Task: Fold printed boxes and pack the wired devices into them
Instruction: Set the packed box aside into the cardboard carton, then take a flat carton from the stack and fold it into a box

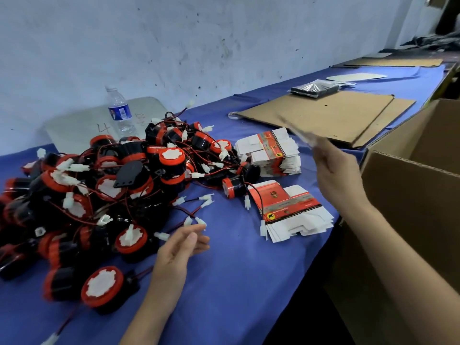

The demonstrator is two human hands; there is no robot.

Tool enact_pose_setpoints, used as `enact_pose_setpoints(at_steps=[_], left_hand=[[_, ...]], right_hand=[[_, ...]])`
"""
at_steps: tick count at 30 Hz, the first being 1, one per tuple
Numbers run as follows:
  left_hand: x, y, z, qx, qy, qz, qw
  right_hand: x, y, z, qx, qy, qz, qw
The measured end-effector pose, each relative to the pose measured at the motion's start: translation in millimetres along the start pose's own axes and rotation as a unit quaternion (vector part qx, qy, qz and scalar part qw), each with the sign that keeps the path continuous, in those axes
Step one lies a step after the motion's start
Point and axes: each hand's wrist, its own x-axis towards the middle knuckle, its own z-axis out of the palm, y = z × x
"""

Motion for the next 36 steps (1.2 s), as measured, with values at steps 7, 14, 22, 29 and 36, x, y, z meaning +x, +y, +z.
enact_pose_setpoints(at_steps=[7, 14, 22, 29, 36], left_hand=[[-9, 11, 8, 0.111, 0.032, 0.093, 0.989], [-5, 8, 4, 0.109, 0.036, 0.022, 0.993], [-7, 10, 13, 0.091, 0.018, -0.029, 0.995], [-11, 18, 24, 0.008, 0.051, -0.014, 0.999], [-8, 22, 16, -0.234, 0.075, -0.029, 0.969]], right_hand=[[-99, -70, 65, 0.531, -0.179, 0.197, 0.804], [-122, -69, 87, 0.508, -0.139, 0.199, 0.827], [-124, -75, 91, 0.476, -0.135, 0.145, 0.857], [-131, -83, 87, 0.476, -0.217, 0.075, 0.849], [-137, -91, 86, 0.455, -0.299, 0.050, 0.837]])
